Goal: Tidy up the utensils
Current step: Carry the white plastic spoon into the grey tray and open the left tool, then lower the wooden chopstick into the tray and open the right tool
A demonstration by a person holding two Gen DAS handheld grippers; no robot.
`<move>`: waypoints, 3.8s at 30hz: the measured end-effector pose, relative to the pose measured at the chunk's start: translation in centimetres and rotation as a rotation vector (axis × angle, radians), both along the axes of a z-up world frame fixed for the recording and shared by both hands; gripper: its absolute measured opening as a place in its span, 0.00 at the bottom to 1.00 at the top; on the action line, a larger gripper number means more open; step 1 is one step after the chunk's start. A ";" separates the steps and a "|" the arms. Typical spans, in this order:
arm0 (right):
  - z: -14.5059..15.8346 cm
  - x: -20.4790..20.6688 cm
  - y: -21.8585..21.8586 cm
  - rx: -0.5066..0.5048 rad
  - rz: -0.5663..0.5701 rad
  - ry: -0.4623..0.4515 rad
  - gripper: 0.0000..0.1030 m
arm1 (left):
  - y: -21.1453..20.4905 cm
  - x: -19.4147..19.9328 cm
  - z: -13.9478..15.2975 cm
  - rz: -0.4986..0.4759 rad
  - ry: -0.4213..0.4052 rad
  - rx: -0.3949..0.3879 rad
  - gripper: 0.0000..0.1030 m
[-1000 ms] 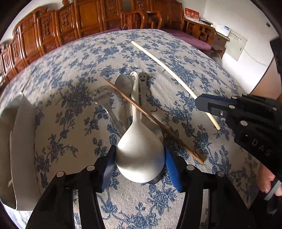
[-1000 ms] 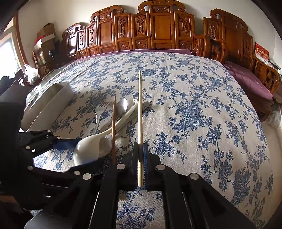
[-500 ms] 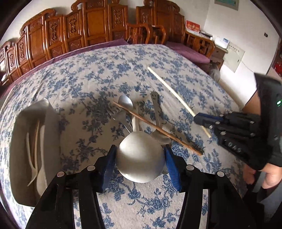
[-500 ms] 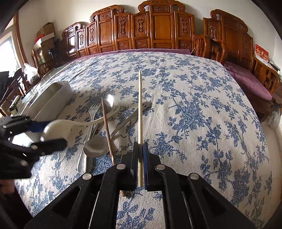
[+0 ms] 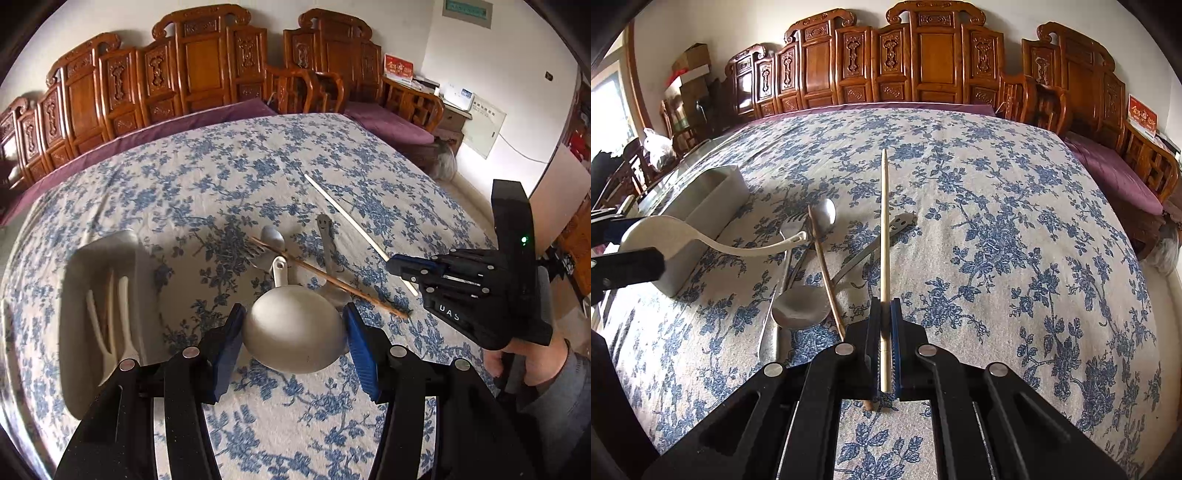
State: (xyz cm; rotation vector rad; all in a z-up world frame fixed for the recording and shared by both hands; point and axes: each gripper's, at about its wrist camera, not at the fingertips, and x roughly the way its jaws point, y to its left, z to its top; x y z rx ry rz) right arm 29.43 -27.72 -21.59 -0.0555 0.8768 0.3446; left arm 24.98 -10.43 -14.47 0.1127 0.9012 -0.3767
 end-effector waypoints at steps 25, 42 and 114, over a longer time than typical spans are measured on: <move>0.9 -2.5 5.2 0.014 0.121 -0.005 0.06 | 10.5 -0.8 4.9 0.192 -0.122 0.040 0.50; 1.7 -3.4 8.0 0.049 0.164 -0.001 0.06 | 15.3 1.7 -0.4 0.305 -0.071 0.073 0.50; 4.7 -1.9 20.2 0.065 0.237 -0.055 0.07 | 21.1 2.5 -0.8 0.401 -0.076 -0.008 0.71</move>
